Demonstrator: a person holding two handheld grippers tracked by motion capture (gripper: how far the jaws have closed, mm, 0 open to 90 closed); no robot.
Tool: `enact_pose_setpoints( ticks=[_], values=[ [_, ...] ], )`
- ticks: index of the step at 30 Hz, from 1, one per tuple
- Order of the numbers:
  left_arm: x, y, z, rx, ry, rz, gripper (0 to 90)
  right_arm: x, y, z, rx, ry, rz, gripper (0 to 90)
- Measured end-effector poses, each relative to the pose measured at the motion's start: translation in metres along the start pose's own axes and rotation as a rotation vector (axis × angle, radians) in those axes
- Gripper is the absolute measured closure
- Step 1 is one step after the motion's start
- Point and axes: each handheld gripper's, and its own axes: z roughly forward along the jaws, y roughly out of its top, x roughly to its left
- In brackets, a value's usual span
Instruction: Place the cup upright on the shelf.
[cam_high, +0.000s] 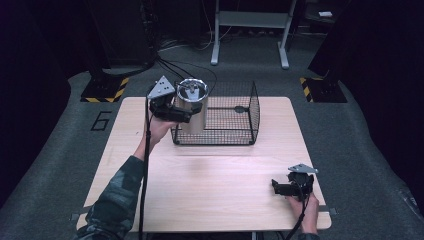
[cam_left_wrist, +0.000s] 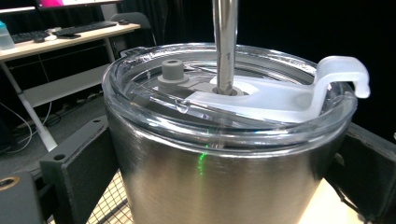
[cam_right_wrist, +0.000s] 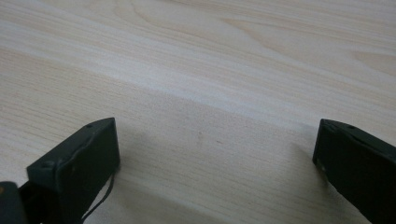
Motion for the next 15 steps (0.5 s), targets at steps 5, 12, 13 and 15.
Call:
enact_pose_setpoints(
  ticks=[5,12,13,15],
  values=[
    [0.004,0.002,0.010,0.004,0.020,-0.002,3.8,0.000,0.000,0.000,0.000,0.000,0.001,0.1],
    [0.011,0.001,0.028,0.009,0.051,-0.013,3.8,0.000,0.000,0.000,-0.001,0.000,0.000,0.2],
    [0.011,0.000,0.029,0.006,0.056,-0.025,3.8,0.000,0.000,0.000,-0.001,0.000,-0.001,0.3],
    [0.012,-0.001,0.034,0.000,0.070,-0.021,3.8,0.000,0.000,0.000,-0.001,0.000,0.000,0.3]
  ],
)
